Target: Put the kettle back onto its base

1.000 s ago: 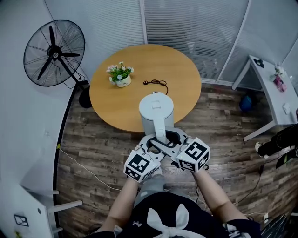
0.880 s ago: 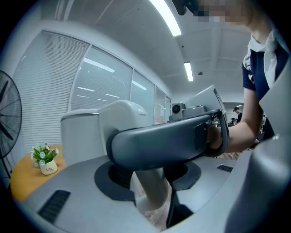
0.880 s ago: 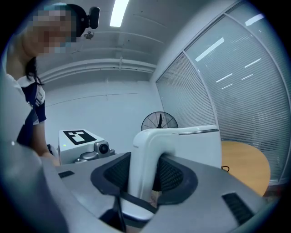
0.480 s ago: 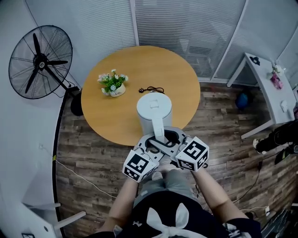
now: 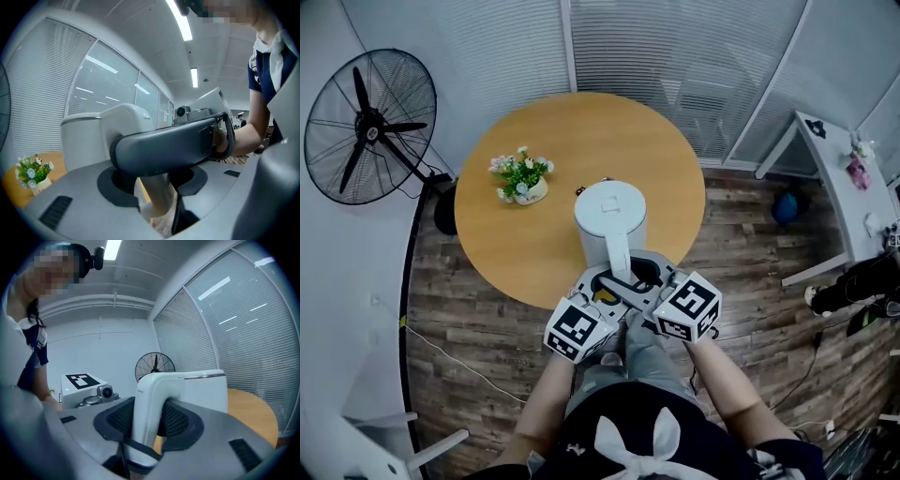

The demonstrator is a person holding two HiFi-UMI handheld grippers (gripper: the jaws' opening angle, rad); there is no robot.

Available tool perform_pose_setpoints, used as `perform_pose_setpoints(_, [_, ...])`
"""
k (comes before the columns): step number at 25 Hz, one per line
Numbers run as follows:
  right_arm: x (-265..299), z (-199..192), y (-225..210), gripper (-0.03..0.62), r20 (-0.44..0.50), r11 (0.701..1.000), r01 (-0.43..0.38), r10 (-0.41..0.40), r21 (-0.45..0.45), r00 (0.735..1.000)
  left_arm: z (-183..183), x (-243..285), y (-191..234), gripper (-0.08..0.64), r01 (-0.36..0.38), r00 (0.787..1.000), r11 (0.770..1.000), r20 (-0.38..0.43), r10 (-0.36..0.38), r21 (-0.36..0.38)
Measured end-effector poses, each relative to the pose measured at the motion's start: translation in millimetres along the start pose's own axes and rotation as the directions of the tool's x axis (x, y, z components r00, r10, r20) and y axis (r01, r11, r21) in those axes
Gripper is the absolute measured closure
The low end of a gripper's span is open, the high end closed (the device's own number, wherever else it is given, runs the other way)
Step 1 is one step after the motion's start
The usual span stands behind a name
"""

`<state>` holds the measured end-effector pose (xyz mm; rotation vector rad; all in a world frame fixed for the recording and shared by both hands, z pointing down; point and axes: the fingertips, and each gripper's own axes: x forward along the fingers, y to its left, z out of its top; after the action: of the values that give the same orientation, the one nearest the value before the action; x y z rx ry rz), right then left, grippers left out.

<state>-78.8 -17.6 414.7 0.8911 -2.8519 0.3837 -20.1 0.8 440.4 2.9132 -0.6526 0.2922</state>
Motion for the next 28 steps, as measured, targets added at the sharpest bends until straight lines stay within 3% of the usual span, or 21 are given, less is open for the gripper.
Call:
perform_pose_setpoints(16, [18, 51, -78, 0.407, 0.025, 0.997, -0.056, 0.058, -0.050, 0.998, 48, 55, 66, 0.368, -0.050, 0.999, 0.998, 0.012, 0.049, 0.048])
perform_pose_setpoints(28, [32, 39, -116, 0.405, -0.011, 0.985, -0.170, 0.170, -0.025, 0.985, 34, 88, 98, 0.367, -0.157, 0.987, 0.988, -0.046, 0.157, 0.007])
